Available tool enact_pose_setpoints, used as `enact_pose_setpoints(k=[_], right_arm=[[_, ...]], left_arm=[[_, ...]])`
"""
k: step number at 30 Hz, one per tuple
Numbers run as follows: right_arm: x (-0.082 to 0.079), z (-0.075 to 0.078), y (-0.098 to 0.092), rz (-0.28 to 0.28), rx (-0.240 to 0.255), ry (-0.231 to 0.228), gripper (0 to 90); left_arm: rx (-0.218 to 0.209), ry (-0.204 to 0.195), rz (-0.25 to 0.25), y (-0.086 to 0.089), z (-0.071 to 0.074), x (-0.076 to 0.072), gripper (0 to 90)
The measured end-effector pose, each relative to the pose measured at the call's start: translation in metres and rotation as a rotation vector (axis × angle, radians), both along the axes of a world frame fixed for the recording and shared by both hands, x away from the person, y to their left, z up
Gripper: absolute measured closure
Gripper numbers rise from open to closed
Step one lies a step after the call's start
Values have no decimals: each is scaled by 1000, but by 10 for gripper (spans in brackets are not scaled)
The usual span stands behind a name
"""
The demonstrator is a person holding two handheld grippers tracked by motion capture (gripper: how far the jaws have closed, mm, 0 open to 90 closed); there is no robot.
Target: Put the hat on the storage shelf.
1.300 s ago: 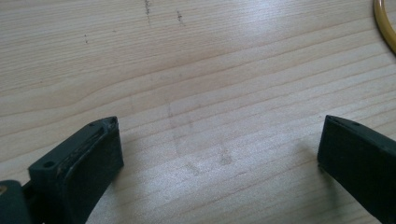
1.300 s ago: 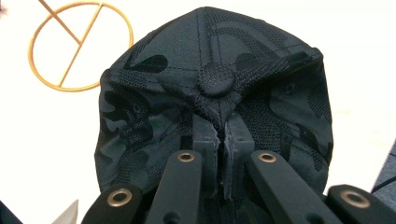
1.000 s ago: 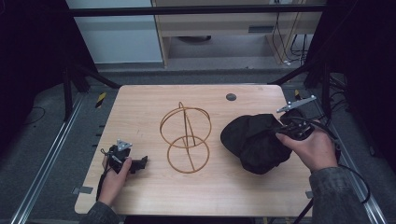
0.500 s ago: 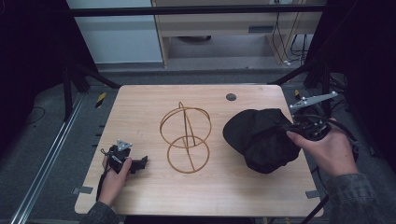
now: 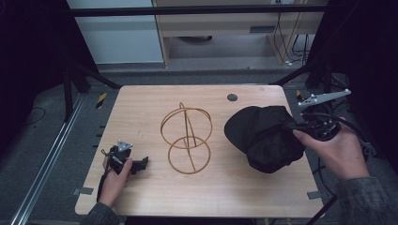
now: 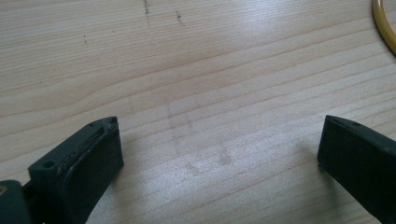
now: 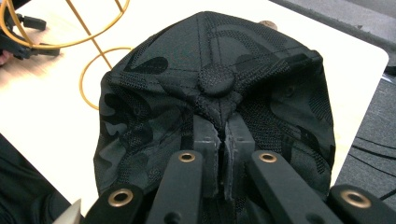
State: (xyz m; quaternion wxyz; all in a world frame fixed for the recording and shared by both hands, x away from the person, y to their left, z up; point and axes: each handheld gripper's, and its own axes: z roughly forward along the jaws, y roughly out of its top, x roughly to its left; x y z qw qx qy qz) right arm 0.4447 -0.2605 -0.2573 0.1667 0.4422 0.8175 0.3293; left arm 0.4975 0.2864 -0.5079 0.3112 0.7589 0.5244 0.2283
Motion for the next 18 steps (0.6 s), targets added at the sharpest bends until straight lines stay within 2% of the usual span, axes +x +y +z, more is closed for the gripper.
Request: enact_pose_setpoints(k=[10,18], right_arm=[[-7,10,-2,-3,22,-34,861],[-15,29,-2,-3,59,-93,862]], left_arm=[[0,0,0,0,0,0,0],[0,0,0,0,0,0,0]])
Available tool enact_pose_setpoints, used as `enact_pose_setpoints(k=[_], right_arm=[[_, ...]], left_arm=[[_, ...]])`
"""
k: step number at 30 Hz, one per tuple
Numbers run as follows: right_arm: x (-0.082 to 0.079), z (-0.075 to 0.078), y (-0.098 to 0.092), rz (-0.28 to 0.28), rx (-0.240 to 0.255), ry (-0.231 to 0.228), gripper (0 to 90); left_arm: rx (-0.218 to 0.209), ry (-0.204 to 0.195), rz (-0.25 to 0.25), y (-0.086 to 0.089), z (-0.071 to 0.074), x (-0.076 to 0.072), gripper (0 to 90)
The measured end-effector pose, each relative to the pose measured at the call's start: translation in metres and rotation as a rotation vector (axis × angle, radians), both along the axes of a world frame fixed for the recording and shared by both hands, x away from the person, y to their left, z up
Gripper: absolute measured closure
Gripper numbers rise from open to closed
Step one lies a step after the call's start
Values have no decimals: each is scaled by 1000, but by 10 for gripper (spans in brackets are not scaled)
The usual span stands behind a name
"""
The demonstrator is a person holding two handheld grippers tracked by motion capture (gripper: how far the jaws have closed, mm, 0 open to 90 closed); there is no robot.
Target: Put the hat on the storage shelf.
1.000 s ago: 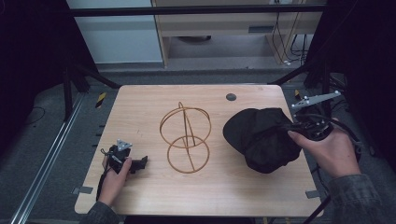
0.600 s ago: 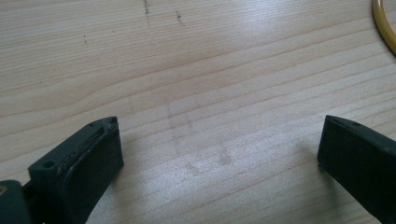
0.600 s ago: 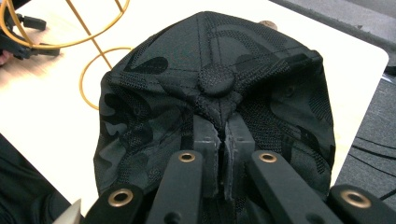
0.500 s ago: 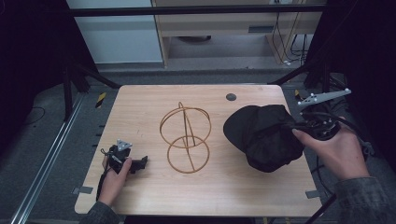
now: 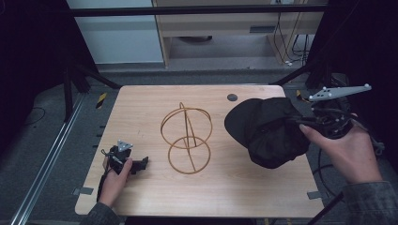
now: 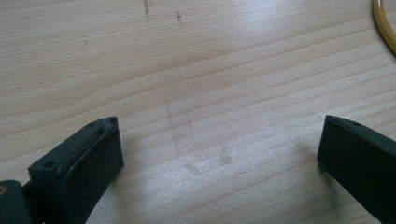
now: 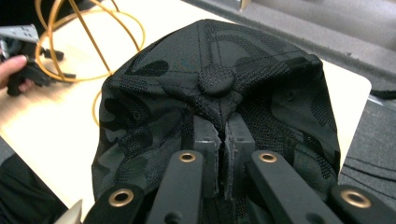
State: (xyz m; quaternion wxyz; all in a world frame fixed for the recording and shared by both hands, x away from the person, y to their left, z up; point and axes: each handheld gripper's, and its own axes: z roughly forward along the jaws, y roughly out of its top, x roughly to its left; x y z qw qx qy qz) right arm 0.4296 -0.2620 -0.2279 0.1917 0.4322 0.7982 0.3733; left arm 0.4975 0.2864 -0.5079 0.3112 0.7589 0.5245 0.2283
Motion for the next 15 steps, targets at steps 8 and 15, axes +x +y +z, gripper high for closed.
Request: enact_pose_setpoints(k=[8,15], right_arm=[[-4,13,7,9,19,-31,862],[-5,16,12,22,15,-46,862]], left_arm=[[1,2,0,0,0,0,0],[1,2,-1,0,0,0,0]])
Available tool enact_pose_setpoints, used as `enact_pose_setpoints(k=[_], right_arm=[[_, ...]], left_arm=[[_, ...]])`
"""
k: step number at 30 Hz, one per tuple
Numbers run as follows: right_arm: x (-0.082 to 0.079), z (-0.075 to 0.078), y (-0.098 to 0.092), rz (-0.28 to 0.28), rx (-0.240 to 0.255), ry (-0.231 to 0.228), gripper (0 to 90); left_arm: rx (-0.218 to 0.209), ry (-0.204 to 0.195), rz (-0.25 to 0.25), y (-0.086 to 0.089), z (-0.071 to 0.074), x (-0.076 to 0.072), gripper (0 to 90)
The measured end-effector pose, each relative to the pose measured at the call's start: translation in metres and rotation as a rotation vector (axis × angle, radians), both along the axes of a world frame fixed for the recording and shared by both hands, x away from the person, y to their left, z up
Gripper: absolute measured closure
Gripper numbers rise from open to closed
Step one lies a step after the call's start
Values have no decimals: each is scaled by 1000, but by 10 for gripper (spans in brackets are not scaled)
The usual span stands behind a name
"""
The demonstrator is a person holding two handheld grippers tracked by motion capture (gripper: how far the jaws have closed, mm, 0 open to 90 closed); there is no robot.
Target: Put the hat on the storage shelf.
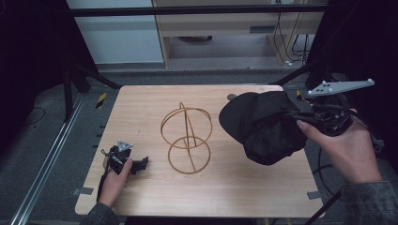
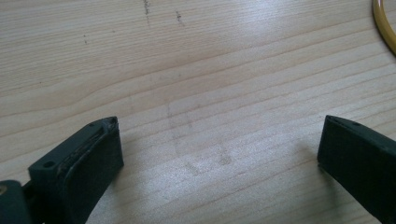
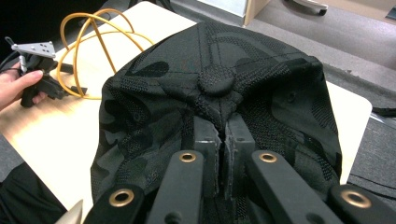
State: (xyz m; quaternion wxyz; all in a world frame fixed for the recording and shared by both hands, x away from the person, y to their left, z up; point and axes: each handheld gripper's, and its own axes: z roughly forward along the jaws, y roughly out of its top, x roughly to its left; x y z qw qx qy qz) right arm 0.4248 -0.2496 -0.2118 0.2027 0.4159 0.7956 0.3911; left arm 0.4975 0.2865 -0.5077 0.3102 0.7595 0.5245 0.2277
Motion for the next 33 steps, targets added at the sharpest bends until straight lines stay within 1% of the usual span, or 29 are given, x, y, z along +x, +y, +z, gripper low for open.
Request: enact_pose_setpoints(k=[9,17,25,33], right_arm=[[-2,10,3,-4,22,-32,863],[4,19,17,-7,10,-54,864],[9,28,26,-6,17,-72,866],[9,31,28,-5,40,-86,866]], left_arm=[[0,0,0,0,0,0,0],[0,0,0,0,0,0,0],[0,0,0,0,0,0,0],[0,0,0,0,0,0,0]])
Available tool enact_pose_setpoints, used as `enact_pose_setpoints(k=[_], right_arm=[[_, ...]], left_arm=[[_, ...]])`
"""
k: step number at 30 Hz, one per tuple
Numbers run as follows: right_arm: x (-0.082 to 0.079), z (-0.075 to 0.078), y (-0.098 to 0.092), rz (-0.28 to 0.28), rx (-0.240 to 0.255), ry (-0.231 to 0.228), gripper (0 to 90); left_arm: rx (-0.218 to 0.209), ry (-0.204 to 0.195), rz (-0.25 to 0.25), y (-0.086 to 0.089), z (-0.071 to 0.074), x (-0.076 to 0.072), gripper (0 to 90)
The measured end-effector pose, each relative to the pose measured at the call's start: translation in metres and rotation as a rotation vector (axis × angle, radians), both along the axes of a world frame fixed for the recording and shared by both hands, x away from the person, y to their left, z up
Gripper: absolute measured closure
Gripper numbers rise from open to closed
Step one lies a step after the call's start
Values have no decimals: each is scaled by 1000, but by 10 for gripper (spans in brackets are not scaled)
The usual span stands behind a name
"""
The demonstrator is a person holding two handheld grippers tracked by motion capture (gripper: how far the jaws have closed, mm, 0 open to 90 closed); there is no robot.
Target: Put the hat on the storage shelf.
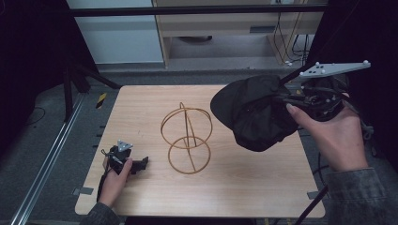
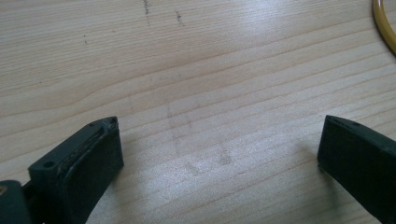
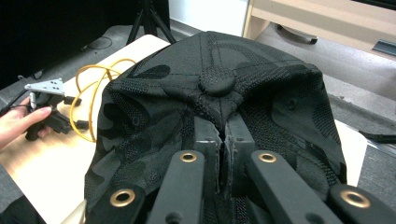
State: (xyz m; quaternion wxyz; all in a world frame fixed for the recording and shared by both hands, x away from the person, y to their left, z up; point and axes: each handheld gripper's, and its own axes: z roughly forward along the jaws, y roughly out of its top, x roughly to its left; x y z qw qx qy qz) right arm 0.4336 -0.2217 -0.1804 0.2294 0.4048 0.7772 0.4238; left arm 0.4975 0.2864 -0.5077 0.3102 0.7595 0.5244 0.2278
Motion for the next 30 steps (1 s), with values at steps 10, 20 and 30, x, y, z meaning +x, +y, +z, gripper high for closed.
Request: enact_pose_setpoints(k=[10,20,30], right_arm=[[0,3,3,8,29,-10,866],[1,5,9,18,36,-23,866],[3,8,16,17,50,-47,867]], left_arm=[[0,0,0,0,0,0,0],[0,0,-4,0,0,0,0],[-1,0,-5,-1,0,0,0]])
